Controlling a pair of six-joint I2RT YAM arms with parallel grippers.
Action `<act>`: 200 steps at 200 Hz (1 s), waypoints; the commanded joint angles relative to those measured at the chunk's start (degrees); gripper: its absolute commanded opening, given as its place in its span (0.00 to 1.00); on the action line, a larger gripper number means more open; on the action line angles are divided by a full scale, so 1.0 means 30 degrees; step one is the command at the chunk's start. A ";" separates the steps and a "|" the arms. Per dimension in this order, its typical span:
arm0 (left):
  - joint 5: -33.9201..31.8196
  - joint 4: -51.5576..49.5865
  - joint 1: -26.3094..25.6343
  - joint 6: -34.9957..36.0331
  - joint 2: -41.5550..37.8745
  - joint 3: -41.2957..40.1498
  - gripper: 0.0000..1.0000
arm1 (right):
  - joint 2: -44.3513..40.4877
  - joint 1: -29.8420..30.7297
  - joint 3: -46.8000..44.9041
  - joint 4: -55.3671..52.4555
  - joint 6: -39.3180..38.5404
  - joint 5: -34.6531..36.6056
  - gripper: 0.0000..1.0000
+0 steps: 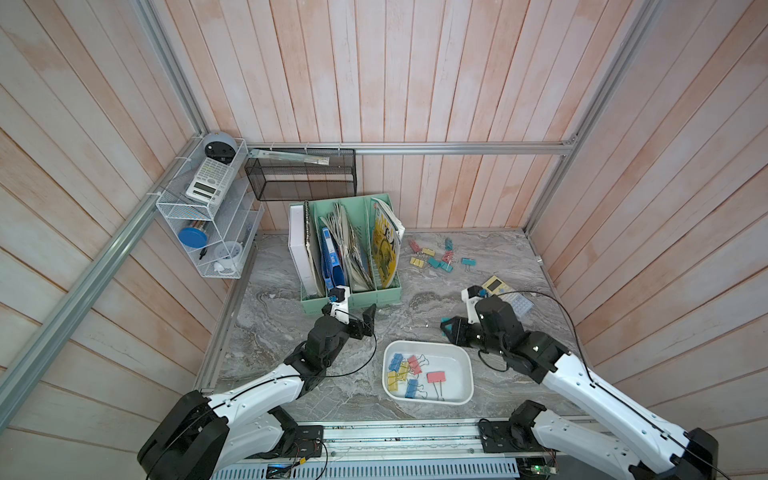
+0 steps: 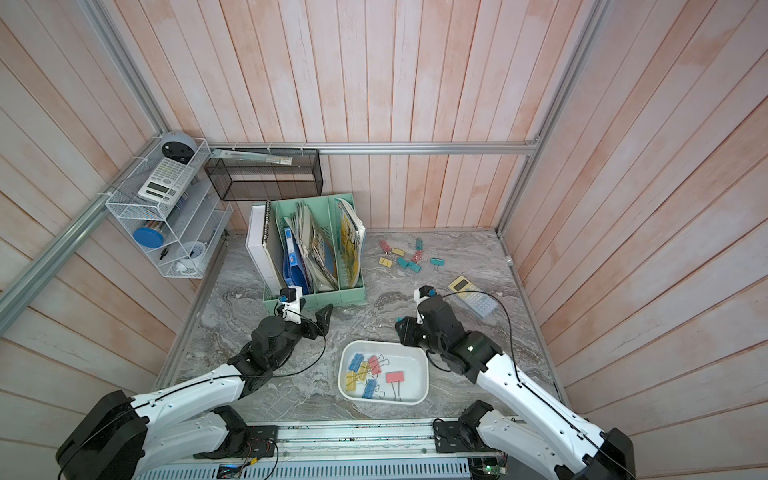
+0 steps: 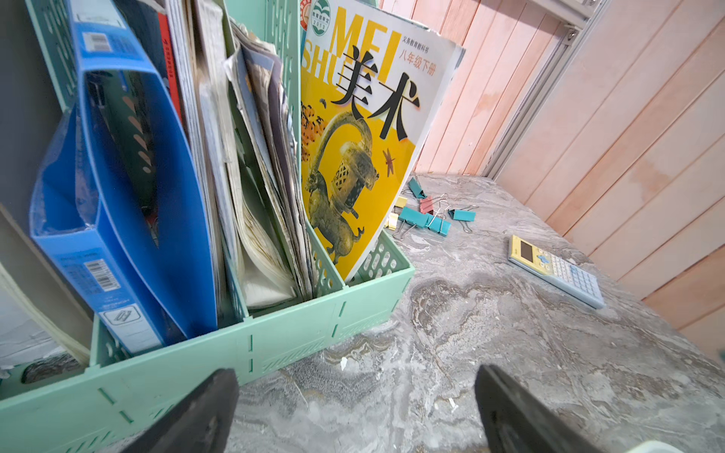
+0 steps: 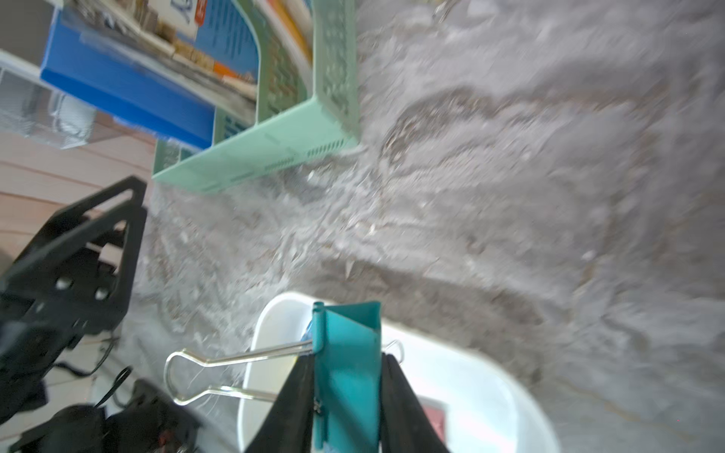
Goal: Put the binder clips in the storage box
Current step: Place the binder clip in the storage box.
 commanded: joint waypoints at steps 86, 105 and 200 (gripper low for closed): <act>0.0208 0.0518 0.0056 0.0085 0.0519 -0.0181 1.00 | 0.5225 0.3314 -0.2631 0.3018 0.3753 0.0443 0.25; 0.0202 0.0520 0.0074 0.0126 0.0555 -0.0174 1.00 | 0.5260 0.3486 -0.2370 0.2349 0.3602 0.0772 0.32; 0.0148 0.0455 0.0049 0.0181 0.0496 -0.0178 1.00 | 0.3814 -0.0523 0.5249 -0.1578 -0.4565 0.6655 0.64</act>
